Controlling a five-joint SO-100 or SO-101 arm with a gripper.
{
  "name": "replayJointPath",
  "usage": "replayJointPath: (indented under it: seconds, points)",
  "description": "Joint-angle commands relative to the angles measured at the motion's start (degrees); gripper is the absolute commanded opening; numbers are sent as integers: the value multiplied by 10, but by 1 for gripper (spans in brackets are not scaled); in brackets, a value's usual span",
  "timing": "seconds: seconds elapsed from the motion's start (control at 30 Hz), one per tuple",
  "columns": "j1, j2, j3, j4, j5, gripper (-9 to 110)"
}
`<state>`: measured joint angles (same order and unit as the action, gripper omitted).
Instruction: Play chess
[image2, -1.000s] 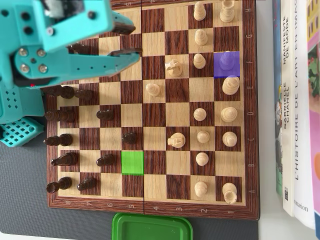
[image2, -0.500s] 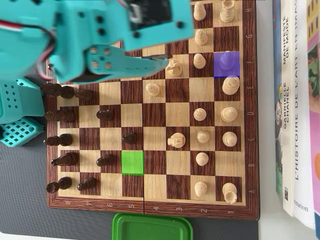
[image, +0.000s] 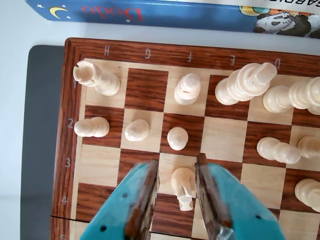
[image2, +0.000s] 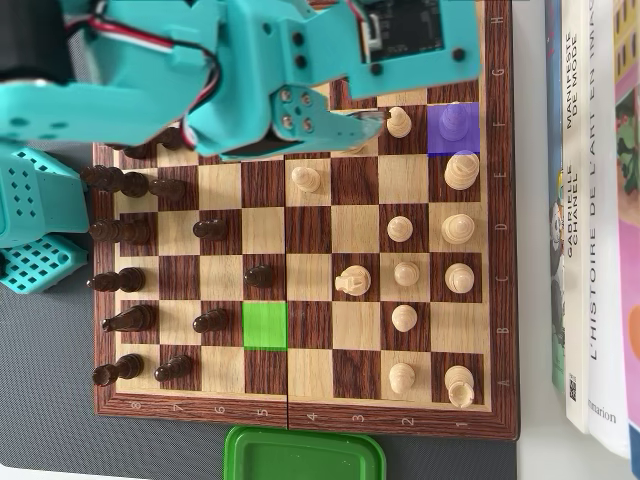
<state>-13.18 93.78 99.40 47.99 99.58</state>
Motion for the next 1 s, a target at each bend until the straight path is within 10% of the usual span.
replayJointPath:
  seconds: [0.0,0.97]
  points:
    - [-2,-9,-45,-10,-2,12]
    - [19,-144,-176,-5,-27,12]
